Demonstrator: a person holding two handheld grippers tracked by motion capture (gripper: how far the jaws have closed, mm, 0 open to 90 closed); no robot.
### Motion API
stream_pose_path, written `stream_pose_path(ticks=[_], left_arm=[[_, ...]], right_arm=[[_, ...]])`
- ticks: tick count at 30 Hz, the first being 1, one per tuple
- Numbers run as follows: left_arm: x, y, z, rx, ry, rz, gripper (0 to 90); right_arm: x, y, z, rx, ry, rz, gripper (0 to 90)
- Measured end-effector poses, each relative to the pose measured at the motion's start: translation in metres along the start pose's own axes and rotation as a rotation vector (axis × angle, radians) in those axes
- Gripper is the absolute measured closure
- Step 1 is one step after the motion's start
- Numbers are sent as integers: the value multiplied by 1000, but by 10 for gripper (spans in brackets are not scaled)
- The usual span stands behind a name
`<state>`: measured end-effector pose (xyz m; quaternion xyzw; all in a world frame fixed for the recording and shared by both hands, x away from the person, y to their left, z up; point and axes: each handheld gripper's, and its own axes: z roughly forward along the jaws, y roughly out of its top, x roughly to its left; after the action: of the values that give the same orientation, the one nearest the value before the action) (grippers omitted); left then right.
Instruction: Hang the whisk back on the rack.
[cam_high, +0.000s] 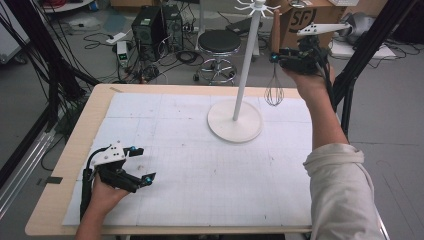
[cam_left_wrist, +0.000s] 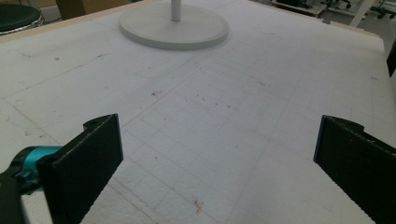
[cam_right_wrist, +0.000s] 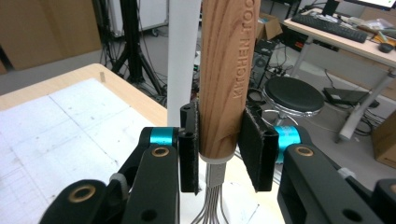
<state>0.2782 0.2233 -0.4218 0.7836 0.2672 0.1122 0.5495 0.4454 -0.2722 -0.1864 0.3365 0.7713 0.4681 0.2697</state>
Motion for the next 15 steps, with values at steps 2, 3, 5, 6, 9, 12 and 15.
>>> stream_pose_path(ticks=[2, 3, 5, 6, 9, 12, 15], left_arm=[[0, 0, 0, -1, -2, -1, 19], [0, 0, 0, 0, -3, 0, 19], [0, 0, 0, 2, -1, 0, 19], [0, 0, 0, 3, -2, -1, 19], [0, 0, 1, 3, -4, 0, 19], [-1, 0, 1, 6, -6, 0, 19], [-1, 0, 1, 8, -5, 1, 19]], right_arm=[[1, 0, 1, 4, -6, 2, 702], [1, 1, 1, 5, -4, 0, 701], [3, 1, 2, 10, -18, -1, 698], [4, 1, 2, 10, -21, -5, 696], [7, 2, 5, 15, -33, -23, 678], [13, 3, 7, 29, -48, -74, 640], [16, 4, 8, 22, -55, -93, 565]])
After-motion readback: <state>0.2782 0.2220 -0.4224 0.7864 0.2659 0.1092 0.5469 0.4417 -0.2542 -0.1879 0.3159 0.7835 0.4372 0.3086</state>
